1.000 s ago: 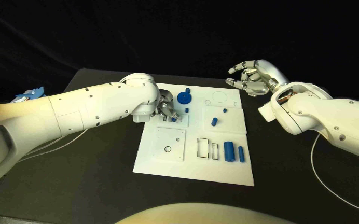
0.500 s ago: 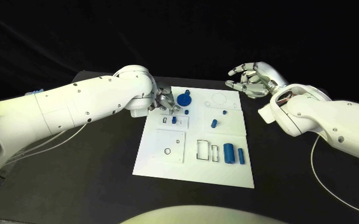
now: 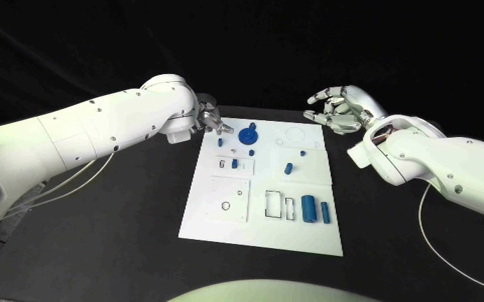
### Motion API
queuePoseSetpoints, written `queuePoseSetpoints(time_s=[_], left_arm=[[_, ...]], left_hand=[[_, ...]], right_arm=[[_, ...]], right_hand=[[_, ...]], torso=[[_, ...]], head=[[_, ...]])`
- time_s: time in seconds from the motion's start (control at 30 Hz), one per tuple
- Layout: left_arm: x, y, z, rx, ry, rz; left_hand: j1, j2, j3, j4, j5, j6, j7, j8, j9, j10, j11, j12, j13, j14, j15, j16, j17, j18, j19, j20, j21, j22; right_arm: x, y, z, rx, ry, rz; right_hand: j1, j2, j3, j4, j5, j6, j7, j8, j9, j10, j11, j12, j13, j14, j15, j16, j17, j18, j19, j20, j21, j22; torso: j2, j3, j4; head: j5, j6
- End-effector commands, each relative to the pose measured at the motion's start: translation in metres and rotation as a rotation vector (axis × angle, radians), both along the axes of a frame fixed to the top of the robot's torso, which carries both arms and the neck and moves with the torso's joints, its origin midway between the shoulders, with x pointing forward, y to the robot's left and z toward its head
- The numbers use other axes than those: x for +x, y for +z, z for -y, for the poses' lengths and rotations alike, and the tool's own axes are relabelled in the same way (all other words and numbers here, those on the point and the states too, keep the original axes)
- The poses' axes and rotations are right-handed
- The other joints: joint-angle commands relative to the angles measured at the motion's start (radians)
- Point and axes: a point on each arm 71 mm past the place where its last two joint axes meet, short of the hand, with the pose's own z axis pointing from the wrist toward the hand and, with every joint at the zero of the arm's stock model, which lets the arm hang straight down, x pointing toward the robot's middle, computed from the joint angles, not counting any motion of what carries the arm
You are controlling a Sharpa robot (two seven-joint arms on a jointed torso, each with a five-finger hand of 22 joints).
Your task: Assemble the parts on the task board
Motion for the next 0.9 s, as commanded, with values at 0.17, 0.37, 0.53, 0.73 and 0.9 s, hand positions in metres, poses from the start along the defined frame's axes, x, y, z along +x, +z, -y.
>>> queuePoseSetpoints(time_s=[0.17, 0.37, 0.53, 0.73, 0.9], left_arm=[[0.015, 0.001, -0.003, 0.029, -0.015, 0.066], [0.02, -0.009, -0.003, 0.056, -0.014, 0.019], [0.023, -0.017, -0.004, 0.075, -0.013, -0.016], [0.025, -0.022, -0.005, 0.091, -0.014, -0.047], [0.025, -0.025, -0.006, 0.094, -0.02, -0.08]], left_hand=[[0.009, -0.002, -0.008, 0.001, 0.0, 0.003, 0.003, -0.006, -0.002, -0.001, 0.003, 0.006, 0.001, 0.057, 0.009, -0.002, 0.08, 0.01, 0.003, 0.007, -0.001, 0.002], [0.01, -0.002, -0.008, 0.001, 0.001, 0.004, 0.003, -0.006, -0.003, -0.002, 0.003, 0.005, -0.002, 0.058, 0.009, -0.002, 0.081, 0.011, 0.001, 0.007, -0.002, -0.001], [0.011, 0.0, -0.009, 0.002, 0.001, 0.006, 0.003, -0.006, -0.003, -0.004, 0.003, 0.003, -0.004, 0.058, 0.01, -0.001, 0.082, 0.011, 0.001, 0.007, -0.002, -0.001], [0.013, 0.005, -0.011, 0.002, 0.001, 0.01, 0.002, -0.004, -0.005, -0.006, 0.003, 0.003, -0.005, 0.057, 0.01, -0.001, 0.082, 0.012, -0.001, 0.007, -0.004, -0.004], [0.017, 0.012, -0.012, 0.002, 0.002, 0.018, 0.001, -0.002, -0.007, -0.007, 0.002, 0.004, -0.005, 0.058, 0.009, 0.0, 0.085, 0.011, 0.0, 0.008, -0.003, -0.002]], right_arm=[[0.0, -0.002, -0.002, -0.011, 0.014, -0.006], [0.0, -0.002, -0.002, -0.01, 0.014, -0.007], [0.0, -0.003, -0.002, -0.01, 0.014, -0.008], [0.0, -0.003, -0.003, -0.01, 0.014, -0.009], [0.0, -0.003, -0.003, -0.01, 0.013, -0.01]], right_hand=[[-0.012, 0.0, 0.001, 0.0, -0.005, -0.007, 0.013, 0.004, -0.001, -0.008, -0.001, -0.004, 0.0, 0.028, -0.004, -0.006, 0.002, 0.01, -0.005, -0.002, -0.007, -0.001], [-0.013, 0.0, 0.001, 0.0, -0.005, -0.007, 0.013, 0.005, -0.002, -0.011, -0.001, -0.006, -0.003, 0.028, -0.004, -0.006, 0.001, 0.01, -0.006, -0.002, -0.009, -0.003], [-0.013, 0.0, 0.001, 0.0, -0.005, -0.007, 0.013, 0.005, -0.002, -0.011, -0.001, -0.006, -0.003, 0.028, -0.004, -0.006, 0.001, 0.01, -0.006, -0.002, -0.009, -0.003], [-0.013, 0.0, 0.001, 0.0, -0.005, -0.007, 0.013, 0.005, -0.002, -0.011, -0.001, -0.006, -0.003, 0.028, -0.004, -0.006, 0.001, 0.01, -0.006, -0.002, -0.009, -0.003], [-0.013, 0.0, 0.001, 0.0, -0.005, -0.007, 0.013, 0.005, -0.002, -0.011, -0.001, -0.006, -0.003, 0.028, -0.004, -0.006, 0.001, 0.01, -0.006, -0.002, -0.009, -0.003]], torso=[[0.0, -0.0007, -0.001], [0.001, -0.0009, -0.0029], [0.001, -0.0011, -0.0033], [0.0, -0.0004, -0.0017], [0.0, 0.0009, -0.0014]], head=[[0.004, -0.001], [0.004, -0.003], [0.005, -0.004], [0.004, -0.008], [0.005, -0.009]])
